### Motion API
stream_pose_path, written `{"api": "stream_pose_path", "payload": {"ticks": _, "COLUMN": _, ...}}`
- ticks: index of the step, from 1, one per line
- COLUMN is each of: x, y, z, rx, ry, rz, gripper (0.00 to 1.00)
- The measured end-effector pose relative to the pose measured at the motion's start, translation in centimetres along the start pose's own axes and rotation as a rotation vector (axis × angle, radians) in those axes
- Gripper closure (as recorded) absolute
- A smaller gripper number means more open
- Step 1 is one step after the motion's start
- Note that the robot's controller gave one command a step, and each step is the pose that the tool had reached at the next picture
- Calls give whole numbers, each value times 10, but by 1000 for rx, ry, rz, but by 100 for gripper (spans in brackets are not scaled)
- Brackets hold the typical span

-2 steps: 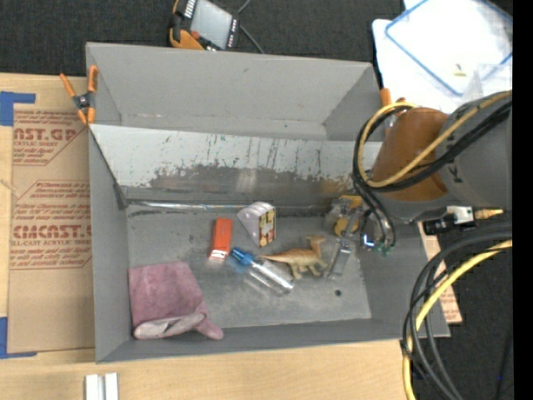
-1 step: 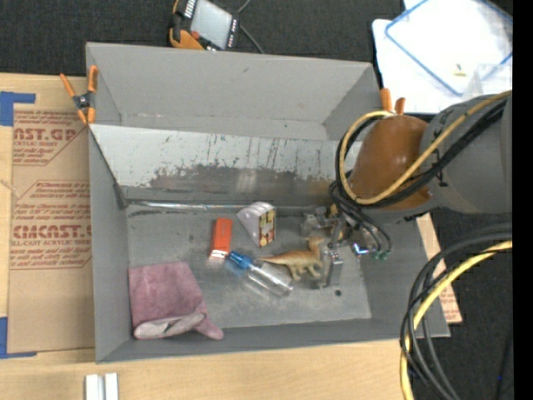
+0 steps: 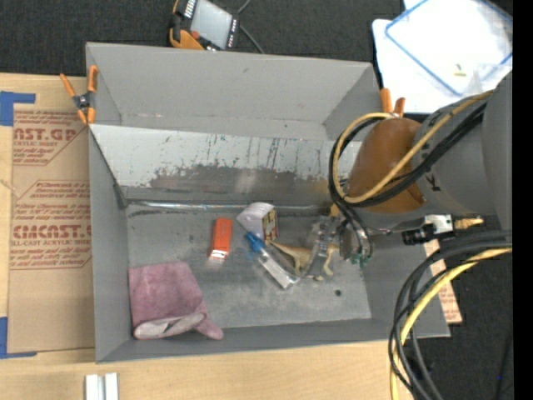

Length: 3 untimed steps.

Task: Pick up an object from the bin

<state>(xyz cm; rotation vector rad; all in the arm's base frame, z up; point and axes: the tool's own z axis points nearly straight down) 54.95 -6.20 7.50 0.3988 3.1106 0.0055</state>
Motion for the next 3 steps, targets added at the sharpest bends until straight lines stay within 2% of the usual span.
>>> {"api": "stream_pose_path", "payload": {"ticks": 1, "x": 0, "y": 0, "z": 0, "rx": 0, "ry": 0, "rz": 0, "gripper": 100}}
{"api": "stream_pose_path", "payload": {"ticks": 2, "x": 0, "y": 9, "z": -88, "rx": 0, "ry": 4, "rz": 19, "gripper": 100}}
{"api": "stream_pose_path", "payload": {"ticks": 3, "x": 24, "y": 6, "z": -186, "rx": 1, "ry": 12, "rz": -7, "gripper": 100}}
